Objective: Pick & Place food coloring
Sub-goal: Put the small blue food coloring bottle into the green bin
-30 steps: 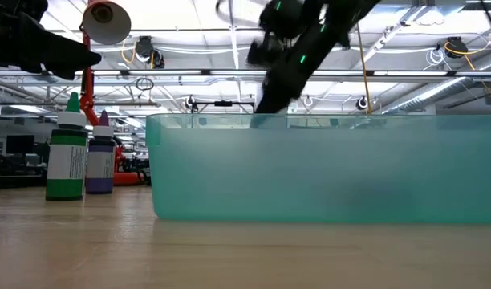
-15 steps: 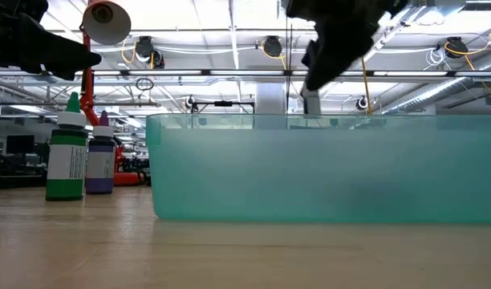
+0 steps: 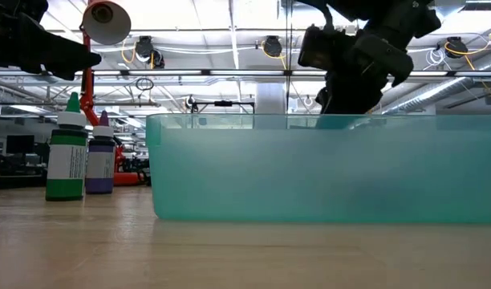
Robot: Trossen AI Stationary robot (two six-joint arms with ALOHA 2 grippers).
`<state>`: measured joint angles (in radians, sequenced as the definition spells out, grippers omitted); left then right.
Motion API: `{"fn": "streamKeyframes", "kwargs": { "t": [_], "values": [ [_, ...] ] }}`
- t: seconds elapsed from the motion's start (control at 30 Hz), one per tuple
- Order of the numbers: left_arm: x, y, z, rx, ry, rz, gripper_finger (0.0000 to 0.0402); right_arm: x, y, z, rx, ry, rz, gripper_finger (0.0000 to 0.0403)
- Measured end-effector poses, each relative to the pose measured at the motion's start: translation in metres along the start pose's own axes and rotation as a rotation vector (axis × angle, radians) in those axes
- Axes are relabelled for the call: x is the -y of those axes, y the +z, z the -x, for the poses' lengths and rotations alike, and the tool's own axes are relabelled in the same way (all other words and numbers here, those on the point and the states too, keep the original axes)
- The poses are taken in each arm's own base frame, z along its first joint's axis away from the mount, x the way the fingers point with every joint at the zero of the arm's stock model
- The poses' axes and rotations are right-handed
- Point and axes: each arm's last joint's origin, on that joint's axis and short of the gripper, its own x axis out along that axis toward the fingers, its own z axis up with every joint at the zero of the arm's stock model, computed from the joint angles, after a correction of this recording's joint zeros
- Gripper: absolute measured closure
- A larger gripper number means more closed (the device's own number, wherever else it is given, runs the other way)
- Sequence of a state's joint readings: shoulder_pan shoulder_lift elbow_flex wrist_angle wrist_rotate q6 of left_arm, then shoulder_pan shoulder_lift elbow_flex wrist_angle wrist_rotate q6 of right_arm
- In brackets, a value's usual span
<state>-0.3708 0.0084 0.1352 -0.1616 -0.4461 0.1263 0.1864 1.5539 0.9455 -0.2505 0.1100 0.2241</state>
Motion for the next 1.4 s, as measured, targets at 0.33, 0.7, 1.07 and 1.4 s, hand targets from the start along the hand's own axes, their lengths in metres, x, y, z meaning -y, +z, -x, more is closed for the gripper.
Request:
{"fn": "streamKeyframes", "kwargs": {
  "t": [0.33, 0.7, 1.07, 1.4],
  "values": [
    [0.0, 0.0, 0.0, 0.0, 0.0, 0.0, 0.0215, 0.001, -0.004, -0.007, -0.03, -0.002, 0.0, 0.0364],
    [0.0, 0.0, 0.0, 0.001, 0.0, 0.001, 0.0215, -0.001, -0.01, -0.033, -0.066, 0.02, 0.006, 0.0364],
    [0.0, 0.0, 0.0, 0.001, 0.0, 0.001, 0.0215, -0.001, -0.009, -0.031, -0.064, 0.02, -0.03, 0.0275],
    [0.0, 0.0, 0.0, 0.0, 0.0, 0.0, 0.0215, 0.001, 0.003, -0.007, 0.027, 0.036, -0.056, 0.0223]
  ]
}}
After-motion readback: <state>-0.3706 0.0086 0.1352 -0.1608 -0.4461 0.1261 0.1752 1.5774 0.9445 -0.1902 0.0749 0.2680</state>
